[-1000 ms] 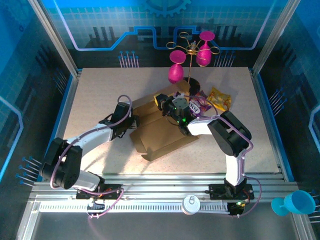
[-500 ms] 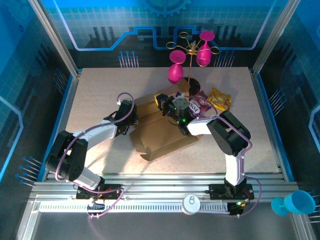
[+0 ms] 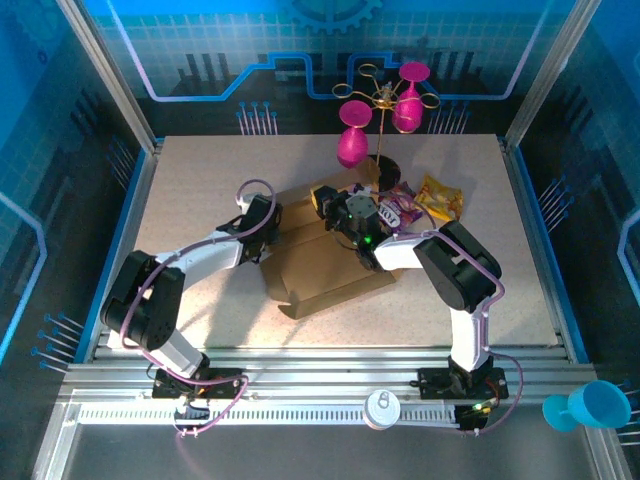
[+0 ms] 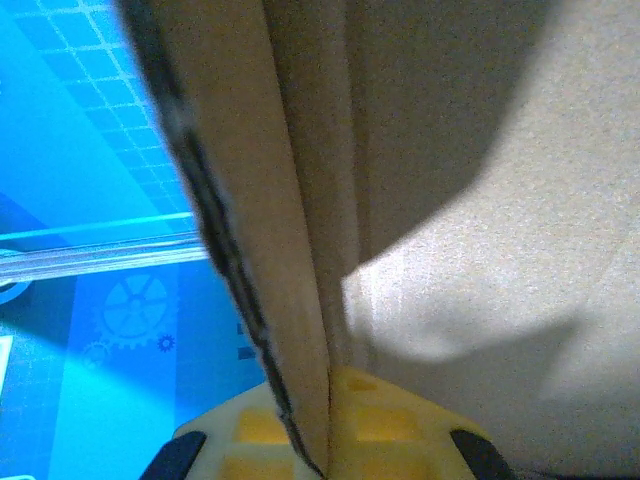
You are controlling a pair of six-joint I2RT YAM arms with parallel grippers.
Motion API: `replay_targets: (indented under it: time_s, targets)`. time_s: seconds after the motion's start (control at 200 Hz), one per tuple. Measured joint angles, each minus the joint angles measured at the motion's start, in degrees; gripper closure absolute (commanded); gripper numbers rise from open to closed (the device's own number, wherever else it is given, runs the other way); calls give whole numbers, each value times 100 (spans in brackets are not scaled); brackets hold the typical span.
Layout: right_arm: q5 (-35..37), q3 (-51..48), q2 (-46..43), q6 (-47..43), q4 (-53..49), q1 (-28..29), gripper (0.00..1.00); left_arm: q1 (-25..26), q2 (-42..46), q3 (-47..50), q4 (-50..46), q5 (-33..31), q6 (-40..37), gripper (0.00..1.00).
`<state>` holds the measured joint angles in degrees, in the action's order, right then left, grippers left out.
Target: Fold the paper box
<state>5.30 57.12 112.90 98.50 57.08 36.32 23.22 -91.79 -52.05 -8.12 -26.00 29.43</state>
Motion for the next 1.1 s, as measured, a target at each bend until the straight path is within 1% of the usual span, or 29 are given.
replay_targets:
  time_s: [0.075, 0.205, 0.265, 0.475, 0.58, 0.755, 0.876, 1.101]
  targets:
    - [2, 0, 0, 22, 0, 0, 100, 4, -15, -7, -15, -28, 66, 73]
    - [26, 0, 0, 44, -2, 0, 100, 4, -87, -96, -35, -37, 61, 67]
    - [48, 4, 4, 48, -2, 0, 100, 4, -146, -162, -46, -42, 59, 66]
    - [179, 66, 39, 68, -28, -2, 100, 4, -407, -463, -153, -175, 61, 84]
    - [201, 74, 39, 72, -46, -2, 100, 4, -474, -573, -289, -271, 52, 100]
    - [201, 76, 39, 87, -68, -2, 100, 7, -492, -632, -413, -345, 66, 100]
    - [212, 98, 24, 87, -157, 7, 88, 22, -492, -643, -492, -431, 66, 100]
    - [221, 101, -319, 87, -713, 149, 54, -2, -492, -671, -634, -638, 17, 100]
